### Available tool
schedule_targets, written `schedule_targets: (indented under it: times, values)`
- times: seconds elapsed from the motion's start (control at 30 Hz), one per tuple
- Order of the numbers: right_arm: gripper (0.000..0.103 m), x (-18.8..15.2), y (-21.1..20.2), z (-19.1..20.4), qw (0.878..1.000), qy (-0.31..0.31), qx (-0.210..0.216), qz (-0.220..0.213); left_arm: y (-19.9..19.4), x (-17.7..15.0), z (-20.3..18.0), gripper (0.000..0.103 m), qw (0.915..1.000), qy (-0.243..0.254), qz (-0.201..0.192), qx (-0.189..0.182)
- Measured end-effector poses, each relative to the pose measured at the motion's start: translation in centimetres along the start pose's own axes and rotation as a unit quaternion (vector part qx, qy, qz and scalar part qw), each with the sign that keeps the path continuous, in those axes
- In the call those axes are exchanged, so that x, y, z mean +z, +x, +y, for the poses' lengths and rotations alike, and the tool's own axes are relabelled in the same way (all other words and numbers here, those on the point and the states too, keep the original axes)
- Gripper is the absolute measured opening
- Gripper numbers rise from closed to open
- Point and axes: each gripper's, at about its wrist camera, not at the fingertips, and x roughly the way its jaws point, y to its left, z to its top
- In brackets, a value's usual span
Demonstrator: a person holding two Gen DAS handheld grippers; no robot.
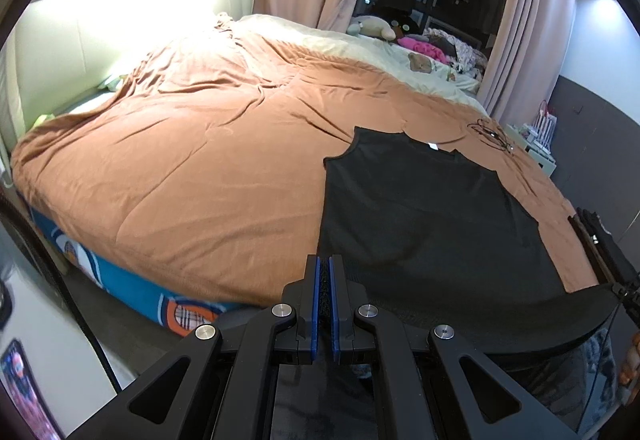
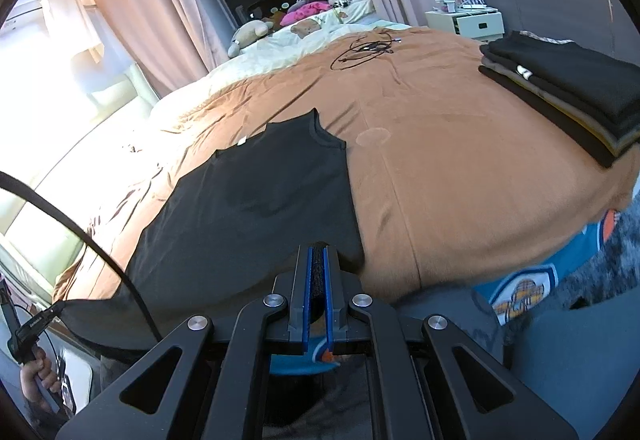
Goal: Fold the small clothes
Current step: 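Lift the hem with both grippers and fold it toward the collar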
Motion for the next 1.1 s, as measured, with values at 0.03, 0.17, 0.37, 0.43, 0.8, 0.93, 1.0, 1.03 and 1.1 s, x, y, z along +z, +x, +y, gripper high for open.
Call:
schedule_targets:
  times: [0.03, 0.17, 0.37, 0.43, 0.8, 0.93, 1.0, 1.03, 1.1]
  values:
    - [0.002, 0.3, 0.5, 0.2, 1.0, -0.001, -0.001, -0.001, 0.5, 0.6, -0.1, 0.004, 1.0, 0.002, 0.001, 0.001]
    - [0.002, 2.7, 3.0, 0.9, 1.0, -0.007, -0.005, -0.001, 2.5, 2.9, -0.7, 0.004, 0.9999, 0.013, 0.002, 0.007]
    - [0.002, 5.8, 7.7, 2.0, 0.999, -0.031, -0.02, 0.015, 6.3, 6.5, -1.7, 0.004, 0.9992, 0.035, 0.012, 0.015]
    - [0.002, 6.9, 9.4, 2.5, 0.998, -0.045, -0.029, 0.02, 7.9, 7.7, -2.0, 0.004, 0.9988, 0.043, 0.017, 0.017]
    - [0.002, 13.0, 17.5, 4.4, 0.995, -0.077, -0.042, 0.037, 15.7, 12.4, -2.9, 0.004, 0.9958, 0.072, 0.047, 0.034]
    - [0.002, 14.7, 20.4, 4.0, 0.995, -0.08, -0.044, 0.049, 18.3, 14.1, -2.9, 0.005, 0.9946, 0.076, 0.061, 0.036]
    - [0.002, 15.4, 21.8, 3.8, 0.994, -0.081, -0.048, 0.055, 19.6, 14.8, -3.0, 0.005, 0.9939, 0.079, 0.069, 0.035]
    - [0.002, 15.7, 22.6, 3.7, 0.994, -0.082, -0.05, 0.06, 20.2, 15.1, -3.0, 0.005, 0.9936, 0.079, 0.072, 0.036]
    - [0.002, 16.2, 24.2, 3.6, 0.993, -0.081, -0.054, 0.068, 21.7, 15.8, -3.2, 0.005, 0.9928, 0.082, 0.08, 0.037]
